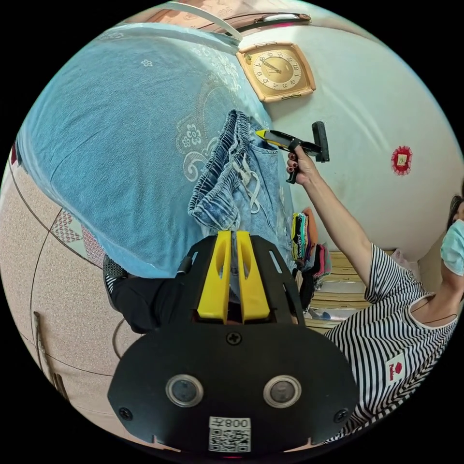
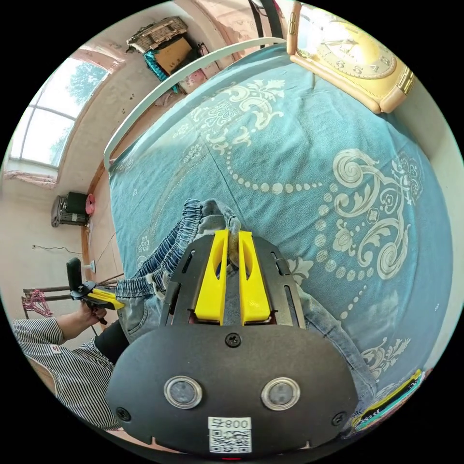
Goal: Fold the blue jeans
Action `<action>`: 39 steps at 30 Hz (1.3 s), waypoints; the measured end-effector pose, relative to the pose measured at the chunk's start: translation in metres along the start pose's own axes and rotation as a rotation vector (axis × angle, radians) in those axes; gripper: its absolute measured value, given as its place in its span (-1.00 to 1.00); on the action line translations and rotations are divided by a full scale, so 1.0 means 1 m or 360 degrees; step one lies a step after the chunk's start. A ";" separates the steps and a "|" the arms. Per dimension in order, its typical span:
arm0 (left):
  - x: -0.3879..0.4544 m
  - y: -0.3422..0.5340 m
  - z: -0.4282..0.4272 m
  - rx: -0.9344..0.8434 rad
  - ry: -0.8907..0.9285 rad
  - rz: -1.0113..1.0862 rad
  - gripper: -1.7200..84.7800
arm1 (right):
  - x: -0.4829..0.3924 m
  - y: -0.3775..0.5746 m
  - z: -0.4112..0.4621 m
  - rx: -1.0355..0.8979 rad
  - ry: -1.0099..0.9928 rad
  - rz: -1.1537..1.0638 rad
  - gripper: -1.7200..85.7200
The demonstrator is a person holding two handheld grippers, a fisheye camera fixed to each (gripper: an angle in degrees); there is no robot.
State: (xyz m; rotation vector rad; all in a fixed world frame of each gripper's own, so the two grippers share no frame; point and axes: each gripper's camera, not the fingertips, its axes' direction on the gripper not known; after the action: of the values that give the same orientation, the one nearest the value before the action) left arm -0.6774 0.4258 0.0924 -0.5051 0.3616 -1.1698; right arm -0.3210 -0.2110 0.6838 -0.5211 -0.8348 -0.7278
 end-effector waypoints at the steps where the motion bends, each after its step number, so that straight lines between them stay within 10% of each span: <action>1: 0.005 -0.001 -0.002 0.0032 0.0031 0.0039 -0.91 | 0.002 0.000 -0.006 0.0044 -0.0045 0.0017 -0.88; 12: 0.063 -0.029 -0.038 0.0469 0.0050 0.0449 -0.93 | -0.005 0.020 -0.125 0.0675 0.0001 0.0099 -0.89; 21: 0.024 -0.025 0.009 0.0346 -0.0291 0.0066 -0.91 | -0.001 0.035 -0.058 0.0239 0.0100 0.0313 -0.82; 39: 0.127 0.032 0.171 -0.0029 -0.0064 -0.0138 -0.76 | 0.051 0.683 -0.131 0.0808 -0.0098 0.1532 -0.82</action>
State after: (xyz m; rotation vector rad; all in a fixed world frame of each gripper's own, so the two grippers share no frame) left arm -0.5188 0.3482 0.2163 -0.5641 0.3187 -1.2391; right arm 0.2775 0.1243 0.5592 -0.4154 -0.6812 0.3810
